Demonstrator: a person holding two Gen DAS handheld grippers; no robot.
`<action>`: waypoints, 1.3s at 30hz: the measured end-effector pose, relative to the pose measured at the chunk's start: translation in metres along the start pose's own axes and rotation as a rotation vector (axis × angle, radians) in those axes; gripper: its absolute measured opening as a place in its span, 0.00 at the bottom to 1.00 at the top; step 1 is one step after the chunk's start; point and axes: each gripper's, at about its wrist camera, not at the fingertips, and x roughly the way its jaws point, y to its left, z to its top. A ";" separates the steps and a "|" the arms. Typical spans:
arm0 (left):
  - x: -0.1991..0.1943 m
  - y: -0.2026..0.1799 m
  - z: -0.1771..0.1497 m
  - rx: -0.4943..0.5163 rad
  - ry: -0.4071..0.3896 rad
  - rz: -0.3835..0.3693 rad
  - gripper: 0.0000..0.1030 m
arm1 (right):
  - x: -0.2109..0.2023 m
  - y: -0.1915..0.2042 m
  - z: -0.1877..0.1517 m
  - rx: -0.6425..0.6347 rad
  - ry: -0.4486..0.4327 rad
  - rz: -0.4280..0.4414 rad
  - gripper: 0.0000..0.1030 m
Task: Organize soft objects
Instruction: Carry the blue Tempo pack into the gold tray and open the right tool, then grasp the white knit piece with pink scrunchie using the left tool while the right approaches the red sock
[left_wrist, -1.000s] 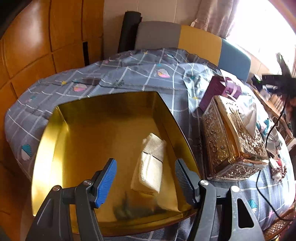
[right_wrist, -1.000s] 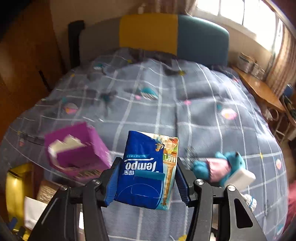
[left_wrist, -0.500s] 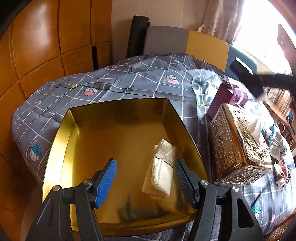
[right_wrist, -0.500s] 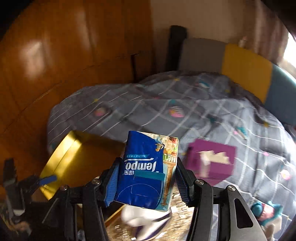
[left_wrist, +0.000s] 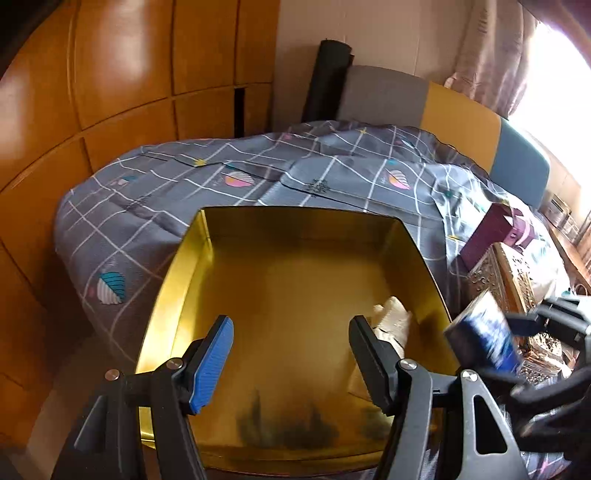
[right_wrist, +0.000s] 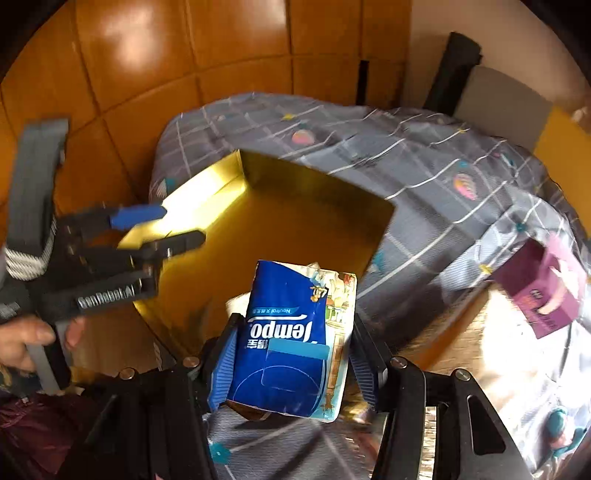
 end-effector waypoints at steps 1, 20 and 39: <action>-0.001 0.001 0.000 -0.001 -0.003 0.005 0.64 | 0.004 0.004 -0.001 -0.002 0.006 0.006 0.54; -0.006 -0.001 -0.002 0.010 -0.010 0.015 0.64 | 0.041 0.028 -0.010 -0.012 0.042 -0.005 0.59; -0.023 -0.021 0.002 0.062 -0.047 -0.088 0.64 | -0.061 -0.029 -0.058 0.253 -0.201 -0.152 0.78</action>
